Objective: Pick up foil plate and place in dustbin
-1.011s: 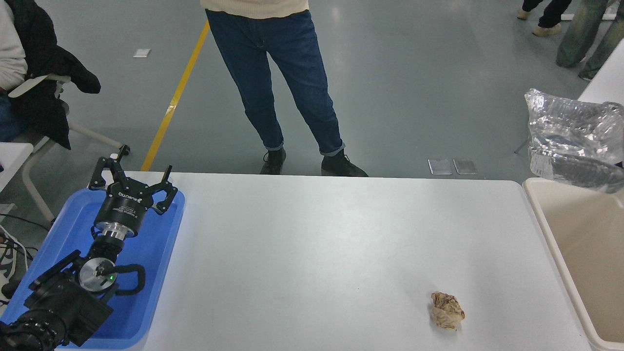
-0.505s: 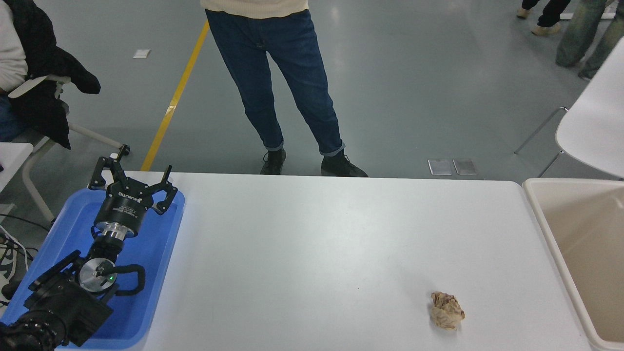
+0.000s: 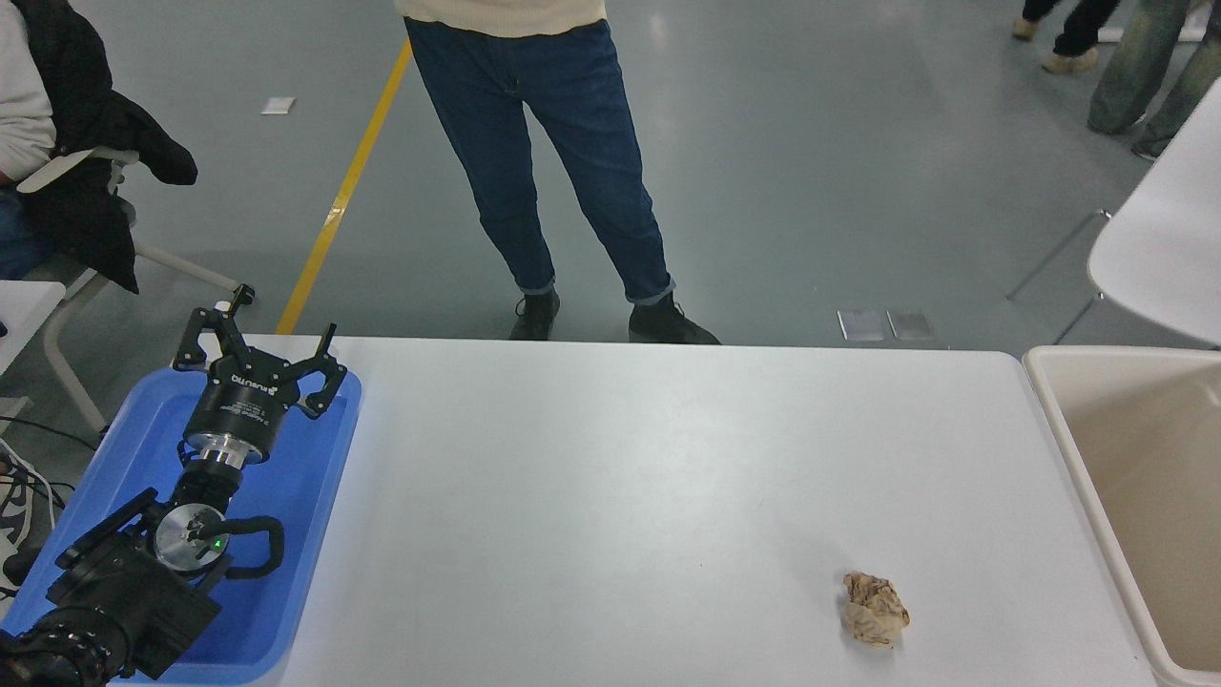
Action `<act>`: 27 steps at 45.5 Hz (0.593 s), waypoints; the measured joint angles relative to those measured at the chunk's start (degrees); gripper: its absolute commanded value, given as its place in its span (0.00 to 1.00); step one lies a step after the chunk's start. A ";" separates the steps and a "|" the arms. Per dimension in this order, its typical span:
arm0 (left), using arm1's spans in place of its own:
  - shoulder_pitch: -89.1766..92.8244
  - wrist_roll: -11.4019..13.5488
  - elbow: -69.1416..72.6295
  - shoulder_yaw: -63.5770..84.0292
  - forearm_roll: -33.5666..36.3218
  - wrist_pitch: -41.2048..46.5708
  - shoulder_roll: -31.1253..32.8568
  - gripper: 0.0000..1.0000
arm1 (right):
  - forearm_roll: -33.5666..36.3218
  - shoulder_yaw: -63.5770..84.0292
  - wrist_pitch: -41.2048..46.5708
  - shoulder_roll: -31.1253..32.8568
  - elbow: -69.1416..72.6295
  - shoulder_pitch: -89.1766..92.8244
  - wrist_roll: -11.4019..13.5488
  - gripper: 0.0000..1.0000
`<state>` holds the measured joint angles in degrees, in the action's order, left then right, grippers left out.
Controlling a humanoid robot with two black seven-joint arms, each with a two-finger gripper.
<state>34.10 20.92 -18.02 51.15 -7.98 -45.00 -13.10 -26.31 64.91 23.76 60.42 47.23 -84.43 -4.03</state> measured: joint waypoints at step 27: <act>0.00 0.00 0.00 0.00 -0.01 0.00 0.00 1.00 | 6.00 -23.86 -25.78 -15.16 -18.52 34.99 0.40 0.00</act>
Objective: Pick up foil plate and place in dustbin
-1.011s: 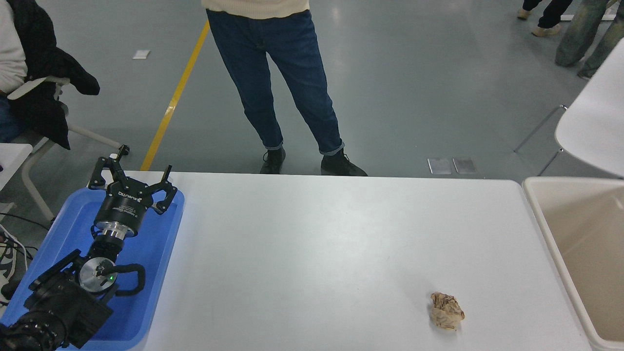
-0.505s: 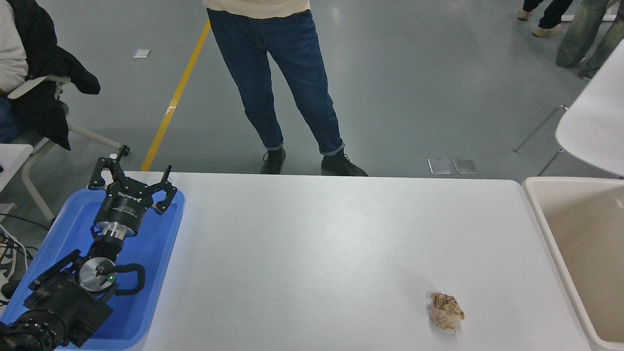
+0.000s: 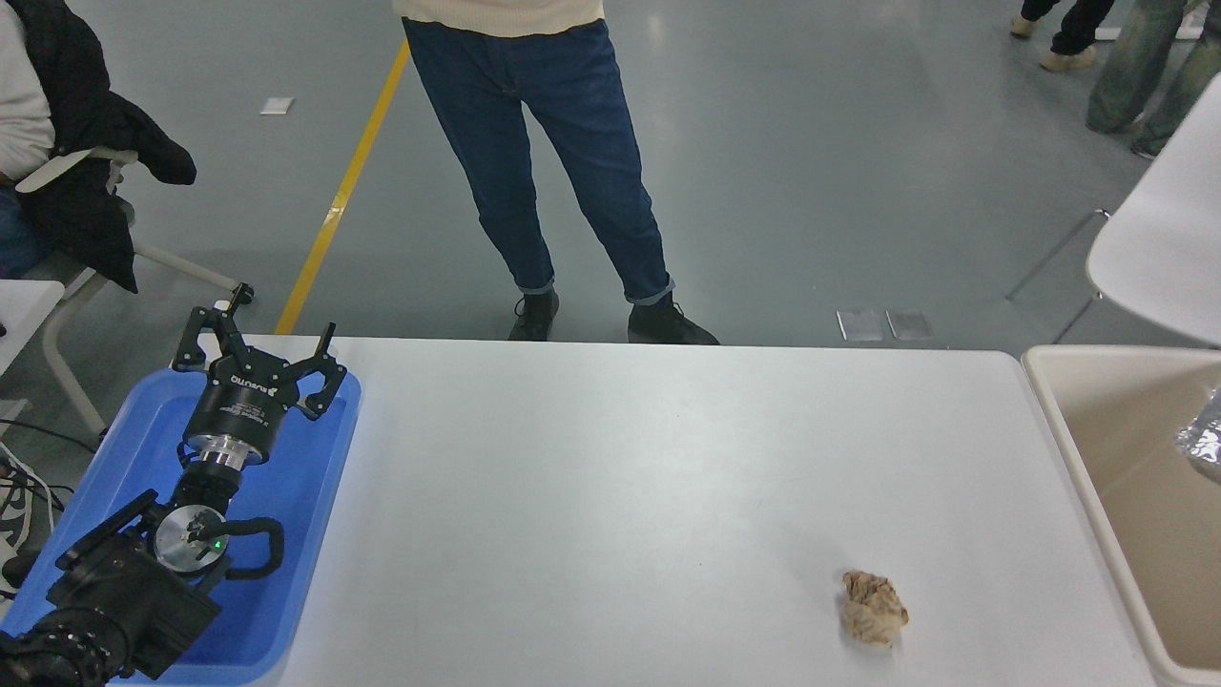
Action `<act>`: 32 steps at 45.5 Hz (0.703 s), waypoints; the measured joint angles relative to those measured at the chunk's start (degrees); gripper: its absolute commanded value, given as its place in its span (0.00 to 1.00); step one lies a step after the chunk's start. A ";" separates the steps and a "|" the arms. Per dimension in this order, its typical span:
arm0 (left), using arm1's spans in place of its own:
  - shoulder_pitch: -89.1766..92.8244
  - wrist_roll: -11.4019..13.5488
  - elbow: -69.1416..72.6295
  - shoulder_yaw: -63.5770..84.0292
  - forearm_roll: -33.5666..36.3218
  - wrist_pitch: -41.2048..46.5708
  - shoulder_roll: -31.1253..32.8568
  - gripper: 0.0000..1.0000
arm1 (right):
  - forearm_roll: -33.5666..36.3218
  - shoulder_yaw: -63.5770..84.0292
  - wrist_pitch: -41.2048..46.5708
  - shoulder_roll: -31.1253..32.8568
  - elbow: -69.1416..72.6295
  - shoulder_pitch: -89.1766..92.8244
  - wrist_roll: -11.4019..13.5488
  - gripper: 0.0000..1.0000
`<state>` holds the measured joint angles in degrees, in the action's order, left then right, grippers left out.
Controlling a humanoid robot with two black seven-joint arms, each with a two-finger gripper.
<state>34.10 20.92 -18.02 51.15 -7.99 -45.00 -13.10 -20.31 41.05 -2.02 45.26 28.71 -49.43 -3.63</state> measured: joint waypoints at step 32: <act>0.00 0.00 0.00 0.00 -0.01 0.00 0.00 1.00 | 4.47 -3.95 -5.50 -11.40 -17.65 13.29 4.30 0.82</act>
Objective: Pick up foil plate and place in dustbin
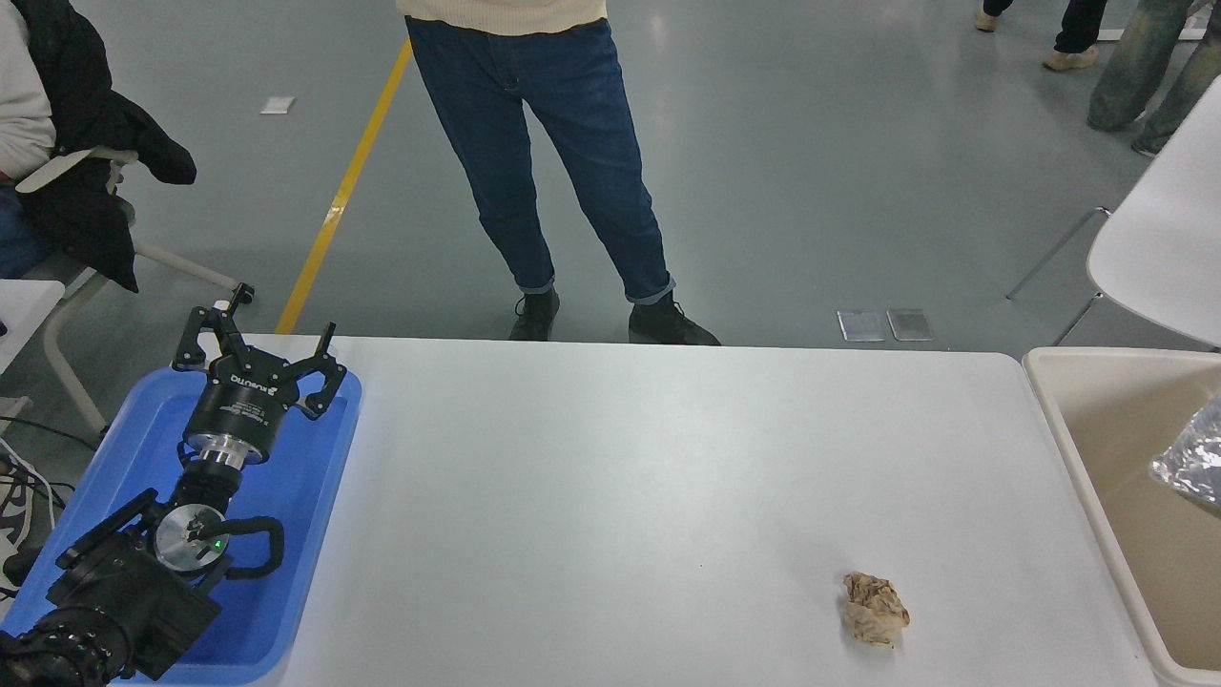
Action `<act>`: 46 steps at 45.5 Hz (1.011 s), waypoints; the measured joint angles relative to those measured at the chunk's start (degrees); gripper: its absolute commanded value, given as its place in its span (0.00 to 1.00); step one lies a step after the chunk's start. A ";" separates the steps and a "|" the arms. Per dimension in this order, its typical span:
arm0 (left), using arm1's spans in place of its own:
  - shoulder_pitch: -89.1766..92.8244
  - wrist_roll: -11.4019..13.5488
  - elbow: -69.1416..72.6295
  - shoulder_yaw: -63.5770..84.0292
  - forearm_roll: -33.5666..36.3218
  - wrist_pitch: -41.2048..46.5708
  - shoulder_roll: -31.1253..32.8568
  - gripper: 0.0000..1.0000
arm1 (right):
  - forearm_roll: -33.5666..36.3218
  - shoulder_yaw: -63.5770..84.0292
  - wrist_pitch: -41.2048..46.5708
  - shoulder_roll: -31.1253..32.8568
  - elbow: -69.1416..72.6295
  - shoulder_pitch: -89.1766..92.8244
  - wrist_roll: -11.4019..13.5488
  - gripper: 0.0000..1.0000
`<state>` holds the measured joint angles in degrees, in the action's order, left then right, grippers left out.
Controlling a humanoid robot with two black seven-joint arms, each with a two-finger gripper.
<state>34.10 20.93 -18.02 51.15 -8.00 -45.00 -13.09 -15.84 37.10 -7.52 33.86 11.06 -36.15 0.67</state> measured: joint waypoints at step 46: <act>0.01 -0.02 0.00 0.00 -0.02 0.00 0.00 1.00 | -0.09 -0.41 -2.41 13.45 26.16 -12.88 0.40 1.00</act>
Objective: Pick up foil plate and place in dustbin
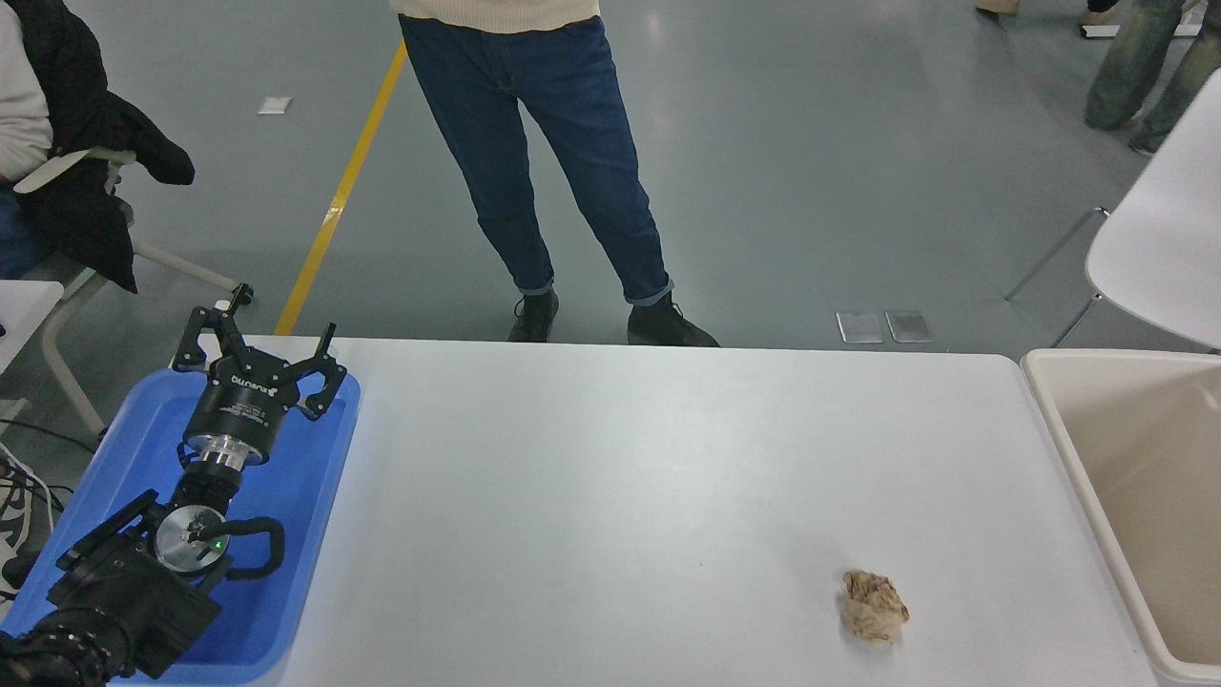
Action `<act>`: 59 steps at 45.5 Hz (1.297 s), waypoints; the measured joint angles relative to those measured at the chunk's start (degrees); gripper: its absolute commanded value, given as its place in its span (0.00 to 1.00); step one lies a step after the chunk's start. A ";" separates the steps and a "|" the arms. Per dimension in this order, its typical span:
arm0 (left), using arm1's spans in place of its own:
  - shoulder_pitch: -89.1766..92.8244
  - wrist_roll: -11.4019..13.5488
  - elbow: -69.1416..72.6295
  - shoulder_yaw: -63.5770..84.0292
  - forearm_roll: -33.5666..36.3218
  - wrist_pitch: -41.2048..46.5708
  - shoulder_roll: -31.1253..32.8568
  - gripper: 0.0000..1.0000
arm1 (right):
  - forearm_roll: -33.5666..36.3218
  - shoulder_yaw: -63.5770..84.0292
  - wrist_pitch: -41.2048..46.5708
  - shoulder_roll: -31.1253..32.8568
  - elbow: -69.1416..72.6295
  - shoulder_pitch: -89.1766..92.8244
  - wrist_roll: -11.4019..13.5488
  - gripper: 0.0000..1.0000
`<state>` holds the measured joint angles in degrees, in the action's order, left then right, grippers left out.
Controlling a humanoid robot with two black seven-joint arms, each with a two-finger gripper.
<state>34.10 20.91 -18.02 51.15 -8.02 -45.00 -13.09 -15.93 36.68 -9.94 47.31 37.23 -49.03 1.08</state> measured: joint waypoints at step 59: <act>0.07 -0.08 0.00 0.00 0.03 0.00 0.00 1.00 | -1.12 43.76 53.07 -5.06 30.88 -69.45 0.04 1.00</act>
<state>34.17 20.83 -18.02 51.15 -7.99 -45.00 -13.09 -17.05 80.45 43.13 42.25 68.11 -118.48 1.11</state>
